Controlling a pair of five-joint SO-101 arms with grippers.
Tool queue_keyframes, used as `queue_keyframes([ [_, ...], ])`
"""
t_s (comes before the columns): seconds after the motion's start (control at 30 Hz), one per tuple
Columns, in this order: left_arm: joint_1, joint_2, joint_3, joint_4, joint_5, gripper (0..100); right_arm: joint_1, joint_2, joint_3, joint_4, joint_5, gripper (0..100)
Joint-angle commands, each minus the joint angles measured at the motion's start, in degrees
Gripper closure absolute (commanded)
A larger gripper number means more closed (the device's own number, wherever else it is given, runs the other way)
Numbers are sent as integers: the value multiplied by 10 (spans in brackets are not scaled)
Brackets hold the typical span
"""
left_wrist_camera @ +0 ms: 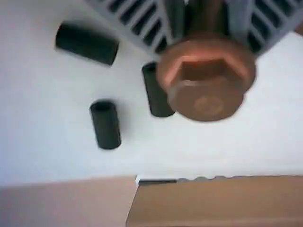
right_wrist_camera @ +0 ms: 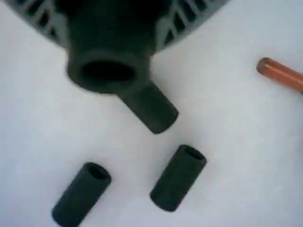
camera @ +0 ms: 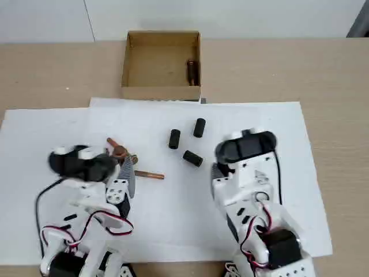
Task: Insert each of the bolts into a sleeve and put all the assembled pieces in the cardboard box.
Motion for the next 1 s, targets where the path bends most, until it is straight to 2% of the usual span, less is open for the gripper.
queue_keyframes([
  [0.0, 5, -7, -2, -18, 62, 994, -33, -3, 18, -64, 2, 996],
  [0.17, 30, -7, -1, -32, 98, 994, -65, -3, 66, -119, 2, 996],
  [0.4, 54, -7, 6, -169, 161, 994, -141, -3, 110, -168, 6, 996],
  [0.53, 54, -7, 23, -214, 164, 994, -181, -3, 124, -169, 50, 996],
  [0.8, 111, -6, 32, -229, 165, 994, -189, -3, 127, -208, 120, 996],
  [0.97, 115, -4, 32, -227, 164, 994, -190, -3, 123, -230, 151, 996],
])
